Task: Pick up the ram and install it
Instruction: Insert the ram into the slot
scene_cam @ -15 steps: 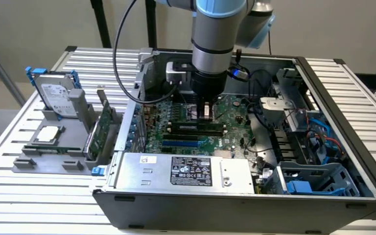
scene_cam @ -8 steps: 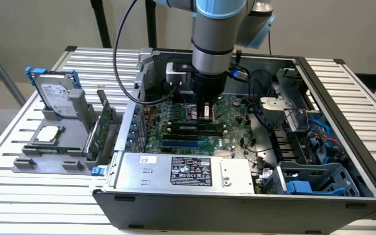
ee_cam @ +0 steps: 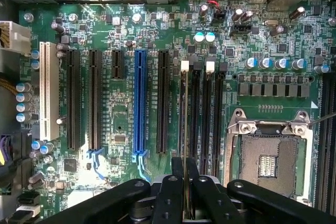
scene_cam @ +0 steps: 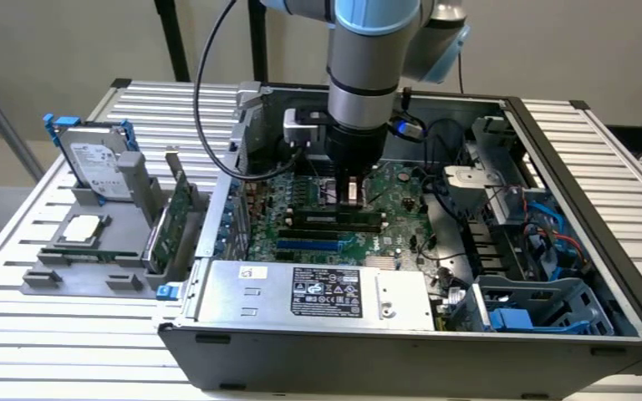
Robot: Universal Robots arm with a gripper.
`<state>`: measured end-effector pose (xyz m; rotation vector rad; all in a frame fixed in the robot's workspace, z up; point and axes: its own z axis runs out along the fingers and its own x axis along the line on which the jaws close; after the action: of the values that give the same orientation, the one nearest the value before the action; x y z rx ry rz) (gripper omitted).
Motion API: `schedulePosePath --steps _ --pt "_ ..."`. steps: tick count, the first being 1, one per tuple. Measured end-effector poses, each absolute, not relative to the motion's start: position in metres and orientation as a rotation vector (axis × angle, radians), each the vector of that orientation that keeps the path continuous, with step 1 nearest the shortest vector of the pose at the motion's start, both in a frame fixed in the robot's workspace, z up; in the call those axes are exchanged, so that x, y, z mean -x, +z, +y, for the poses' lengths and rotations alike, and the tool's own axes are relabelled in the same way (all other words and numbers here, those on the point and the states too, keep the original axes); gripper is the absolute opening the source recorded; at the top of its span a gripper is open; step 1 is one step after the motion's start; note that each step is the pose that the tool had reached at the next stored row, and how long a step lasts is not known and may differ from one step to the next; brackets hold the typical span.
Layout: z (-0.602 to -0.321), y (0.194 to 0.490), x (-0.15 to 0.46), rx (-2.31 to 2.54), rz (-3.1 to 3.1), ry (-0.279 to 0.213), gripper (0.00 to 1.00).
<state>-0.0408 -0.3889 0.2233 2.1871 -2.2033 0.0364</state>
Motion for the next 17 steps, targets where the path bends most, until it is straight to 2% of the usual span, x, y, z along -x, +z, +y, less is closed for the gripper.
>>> schedulePosePath --steps 2,3,16,17 --pt "-0.389 0.223 0.041 -2.187 -2.203 0.036 0.0" --pt "-0.389 0.223 0.041 -2.187 -2.203 0.037 1.0" --pt "-0.389 0.242 0.041 -2.191 -2.207 0.029 1.0" --pt "-0.389 0.242 0.041 -2.191 -2.207 0.028 0.0"
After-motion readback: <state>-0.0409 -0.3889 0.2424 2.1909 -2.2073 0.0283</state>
